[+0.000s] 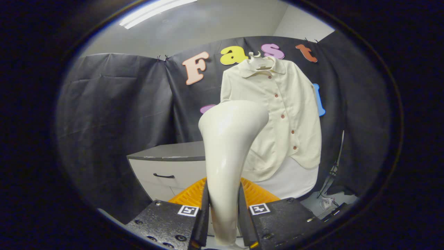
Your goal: Iron the clothes twice with a garment steamer, once on the left side and once on the right side.
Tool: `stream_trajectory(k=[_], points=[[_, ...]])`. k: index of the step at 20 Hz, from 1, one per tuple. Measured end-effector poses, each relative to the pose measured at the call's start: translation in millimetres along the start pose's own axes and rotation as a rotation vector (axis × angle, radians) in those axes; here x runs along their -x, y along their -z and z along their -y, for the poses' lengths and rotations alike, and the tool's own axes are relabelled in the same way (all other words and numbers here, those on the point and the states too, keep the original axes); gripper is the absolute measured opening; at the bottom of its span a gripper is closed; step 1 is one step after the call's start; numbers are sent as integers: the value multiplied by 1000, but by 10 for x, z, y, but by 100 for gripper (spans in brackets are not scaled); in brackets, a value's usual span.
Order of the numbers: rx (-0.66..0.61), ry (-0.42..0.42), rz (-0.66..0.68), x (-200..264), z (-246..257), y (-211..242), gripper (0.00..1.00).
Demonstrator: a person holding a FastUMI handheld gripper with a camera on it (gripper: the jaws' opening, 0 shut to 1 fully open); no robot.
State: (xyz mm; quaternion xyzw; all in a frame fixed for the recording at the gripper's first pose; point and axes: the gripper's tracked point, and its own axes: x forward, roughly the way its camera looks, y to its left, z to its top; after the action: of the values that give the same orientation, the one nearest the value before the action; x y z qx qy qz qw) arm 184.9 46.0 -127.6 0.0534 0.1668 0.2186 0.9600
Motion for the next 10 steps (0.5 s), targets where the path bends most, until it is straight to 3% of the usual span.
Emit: stream_trajectory(k=[5,10], points=[[-29,99,22,372,-125,-5,39],[-29,134,62,703,-300,-83,39]])
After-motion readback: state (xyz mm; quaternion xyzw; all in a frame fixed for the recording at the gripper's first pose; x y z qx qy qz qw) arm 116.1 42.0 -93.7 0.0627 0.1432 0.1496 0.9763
